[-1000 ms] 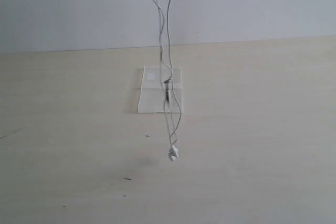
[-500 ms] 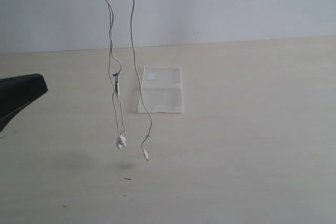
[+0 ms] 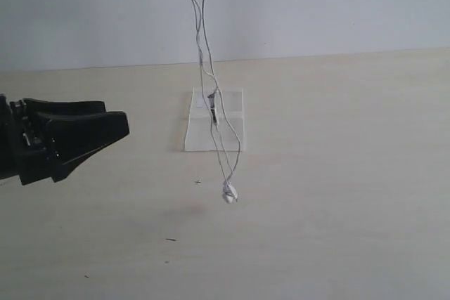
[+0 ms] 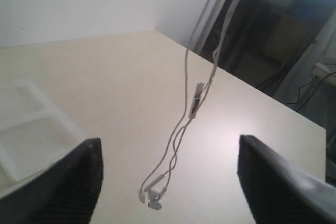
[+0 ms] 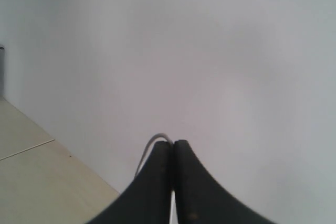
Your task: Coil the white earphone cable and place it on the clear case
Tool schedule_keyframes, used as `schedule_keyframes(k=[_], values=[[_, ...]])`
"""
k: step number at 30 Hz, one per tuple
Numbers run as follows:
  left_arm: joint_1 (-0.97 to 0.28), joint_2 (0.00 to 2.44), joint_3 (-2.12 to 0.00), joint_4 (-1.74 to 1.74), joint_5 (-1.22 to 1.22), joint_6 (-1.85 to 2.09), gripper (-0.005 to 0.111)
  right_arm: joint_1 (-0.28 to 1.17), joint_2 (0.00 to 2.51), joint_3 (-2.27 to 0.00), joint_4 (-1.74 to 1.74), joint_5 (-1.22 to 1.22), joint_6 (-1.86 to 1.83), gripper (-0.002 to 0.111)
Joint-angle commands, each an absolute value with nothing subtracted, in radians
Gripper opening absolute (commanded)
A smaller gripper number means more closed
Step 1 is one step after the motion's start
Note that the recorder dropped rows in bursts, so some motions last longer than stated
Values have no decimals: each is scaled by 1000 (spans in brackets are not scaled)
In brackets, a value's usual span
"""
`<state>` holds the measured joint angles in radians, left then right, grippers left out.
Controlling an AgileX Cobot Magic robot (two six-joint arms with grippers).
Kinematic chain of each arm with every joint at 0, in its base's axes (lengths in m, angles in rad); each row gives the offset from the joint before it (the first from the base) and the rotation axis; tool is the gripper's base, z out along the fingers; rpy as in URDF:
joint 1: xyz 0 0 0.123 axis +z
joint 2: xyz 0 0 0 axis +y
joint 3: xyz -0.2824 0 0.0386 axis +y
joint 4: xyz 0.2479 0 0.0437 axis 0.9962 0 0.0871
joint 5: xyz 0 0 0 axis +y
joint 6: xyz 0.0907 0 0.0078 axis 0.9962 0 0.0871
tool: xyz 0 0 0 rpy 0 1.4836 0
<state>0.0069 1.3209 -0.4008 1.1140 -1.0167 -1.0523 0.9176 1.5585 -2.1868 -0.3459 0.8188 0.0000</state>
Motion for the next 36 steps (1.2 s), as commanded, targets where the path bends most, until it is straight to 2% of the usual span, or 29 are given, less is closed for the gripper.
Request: schedule_keyframes(k=[1, 13, 32, 36], values=[[-68, 1340, -445, 1089, -1025, -1050, 71, 918, 1577, -2194, -357, 809, 8, 0], [-150, 1361, -459, 998, -960, -788, 71, 918, 1584, -2194, -360, 780, 10, 0], [-150, 1484, -535, 901, -949, -761, 72, 918, 1584, -2194, -346, 750, 29, 0], [-184, 1491, -554, 903, -959, -763, 72, 918, 1584, -2194, -350, 751, 29, 0]])
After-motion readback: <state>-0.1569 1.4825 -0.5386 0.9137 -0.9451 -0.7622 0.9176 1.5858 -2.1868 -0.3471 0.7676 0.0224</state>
